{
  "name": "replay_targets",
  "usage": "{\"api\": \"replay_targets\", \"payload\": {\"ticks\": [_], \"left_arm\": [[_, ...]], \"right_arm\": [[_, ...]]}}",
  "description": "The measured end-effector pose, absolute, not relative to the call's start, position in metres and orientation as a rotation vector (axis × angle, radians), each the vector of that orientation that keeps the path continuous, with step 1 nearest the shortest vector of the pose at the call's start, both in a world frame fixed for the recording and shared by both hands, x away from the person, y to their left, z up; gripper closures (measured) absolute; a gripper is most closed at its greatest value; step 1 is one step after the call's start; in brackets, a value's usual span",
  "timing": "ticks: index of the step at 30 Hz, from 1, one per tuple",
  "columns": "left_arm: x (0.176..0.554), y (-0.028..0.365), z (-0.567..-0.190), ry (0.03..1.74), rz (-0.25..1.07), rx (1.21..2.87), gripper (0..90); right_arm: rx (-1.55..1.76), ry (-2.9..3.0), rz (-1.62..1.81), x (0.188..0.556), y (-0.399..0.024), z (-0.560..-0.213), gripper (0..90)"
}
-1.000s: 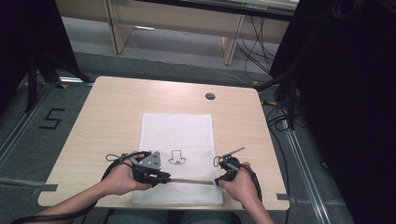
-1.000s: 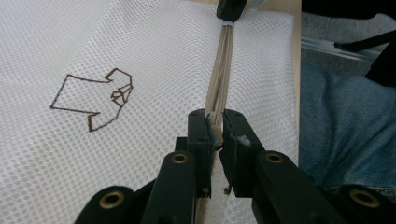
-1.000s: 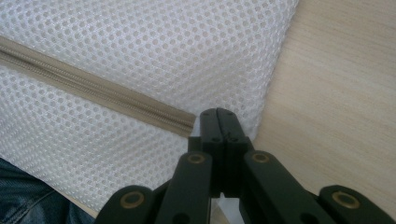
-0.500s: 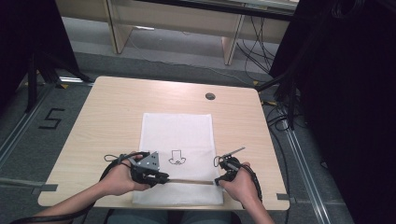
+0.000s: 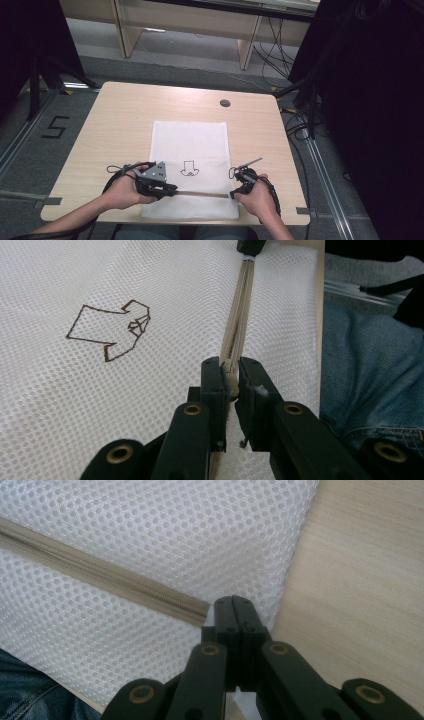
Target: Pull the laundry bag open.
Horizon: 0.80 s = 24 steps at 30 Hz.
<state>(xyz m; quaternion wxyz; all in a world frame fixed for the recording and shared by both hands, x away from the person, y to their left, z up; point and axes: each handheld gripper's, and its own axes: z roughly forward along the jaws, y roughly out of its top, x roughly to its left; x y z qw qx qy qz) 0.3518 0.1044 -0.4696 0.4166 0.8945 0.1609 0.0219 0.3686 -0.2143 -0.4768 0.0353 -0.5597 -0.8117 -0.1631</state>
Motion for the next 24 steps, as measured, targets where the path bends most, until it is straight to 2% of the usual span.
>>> {"api": "replay_targets", "payload": {"ticks": [24], "left_arm": [[0.349, 0.118, -0.469, 0.427, 0.066, 2.249, 81.5]], "right_arm": [[-1.691, -2.533, -0.503, 0.369, -0.216, -0.477, 90.0]]}}
